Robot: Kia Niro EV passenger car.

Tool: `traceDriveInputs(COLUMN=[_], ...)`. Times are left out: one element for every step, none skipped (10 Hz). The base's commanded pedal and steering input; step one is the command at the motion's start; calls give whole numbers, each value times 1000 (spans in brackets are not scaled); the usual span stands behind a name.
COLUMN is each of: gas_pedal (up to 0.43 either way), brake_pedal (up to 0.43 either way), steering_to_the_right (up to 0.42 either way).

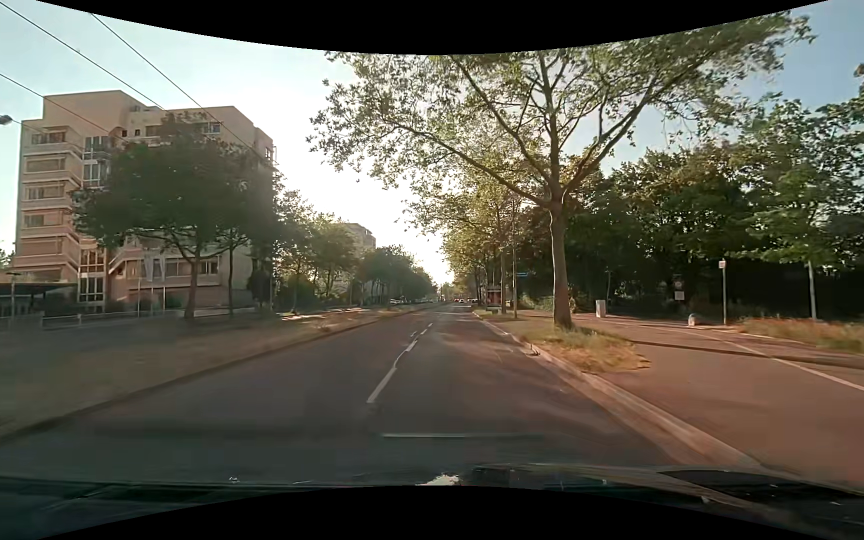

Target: Follow the waypoints while adhering to traffic rules and regulations

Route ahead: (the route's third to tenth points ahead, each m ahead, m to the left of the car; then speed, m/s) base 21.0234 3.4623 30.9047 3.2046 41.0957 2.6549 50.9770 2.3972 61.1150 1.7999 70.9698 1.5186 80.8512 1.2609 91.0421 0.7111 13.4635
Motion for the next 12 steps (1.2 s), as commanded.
traceDriveInputs(gas_pedal=[110,110,98,98,98,98,98,98,98,98,98,98], brake_pedal=[0,0,0,0,0,0,0,0,0,0,0,0], steering_to_the_right=[2,3,3,3,4,3,4,4,4,3,3,4])
